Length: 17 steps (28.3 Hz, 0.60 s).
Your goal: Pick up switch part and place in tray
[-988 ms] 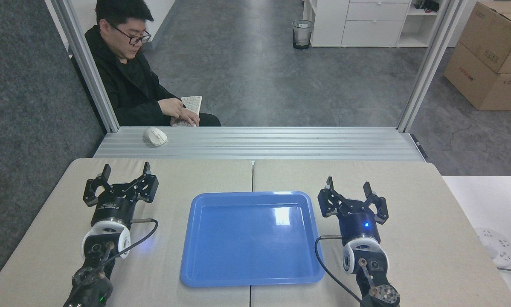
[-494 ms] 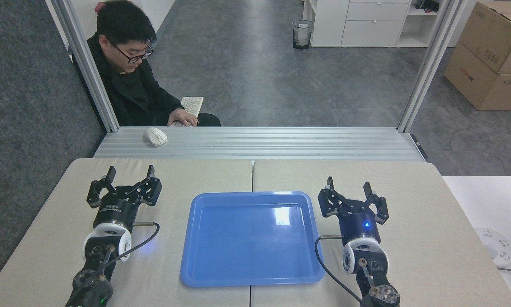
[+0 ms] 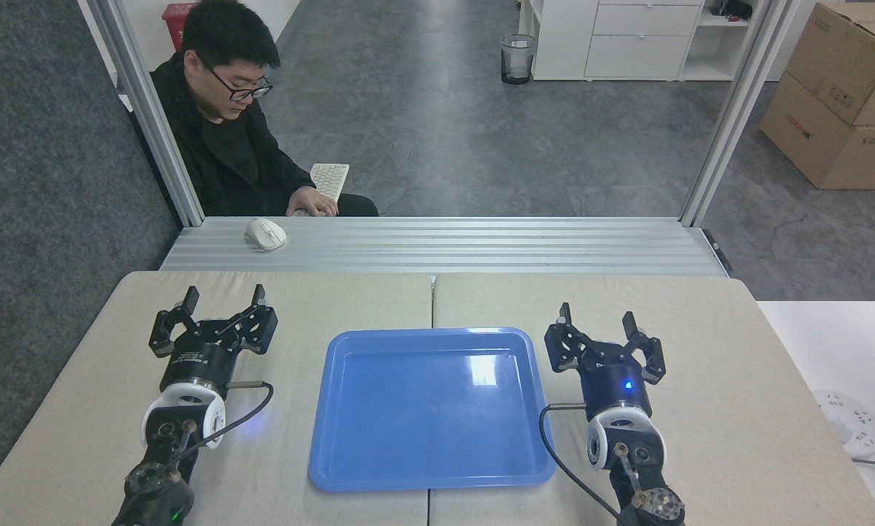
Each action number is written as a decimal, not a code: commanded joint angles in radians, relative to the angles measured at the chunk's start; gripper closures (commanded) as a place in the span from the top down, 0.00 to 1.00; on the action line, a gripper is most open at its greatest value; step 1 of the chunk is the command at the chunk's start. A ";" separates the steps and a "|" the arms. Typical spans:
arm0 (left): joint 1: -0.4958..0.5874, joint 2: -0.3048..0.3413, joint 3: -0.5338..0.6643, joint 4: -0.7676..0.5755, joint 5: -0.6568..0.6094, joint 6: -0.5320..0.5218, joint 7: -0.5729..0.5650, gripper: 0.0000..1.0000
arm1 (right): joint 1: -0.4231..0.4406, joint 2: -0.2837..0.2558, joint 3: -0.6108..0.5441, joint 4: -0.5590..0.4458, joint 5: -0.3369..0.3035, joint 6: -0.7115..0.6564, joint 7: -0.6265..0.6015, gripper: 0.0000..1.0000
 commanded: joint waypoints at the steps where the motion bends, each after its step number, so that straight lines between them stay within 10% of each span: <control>1: 0.000 0.001 0.000 0.001 0.000 0.001 -0.001 1.00 | 0.000 0.000 0.000 0.000 -0.002 0.001 -0.002 1.00; 17: 0.002 0.003 0.002 0.023 0.000 0.001 0.001 1.00 | 0.001 0.002 -0.002 0.000 -0.003 0.001 -0.008 1.00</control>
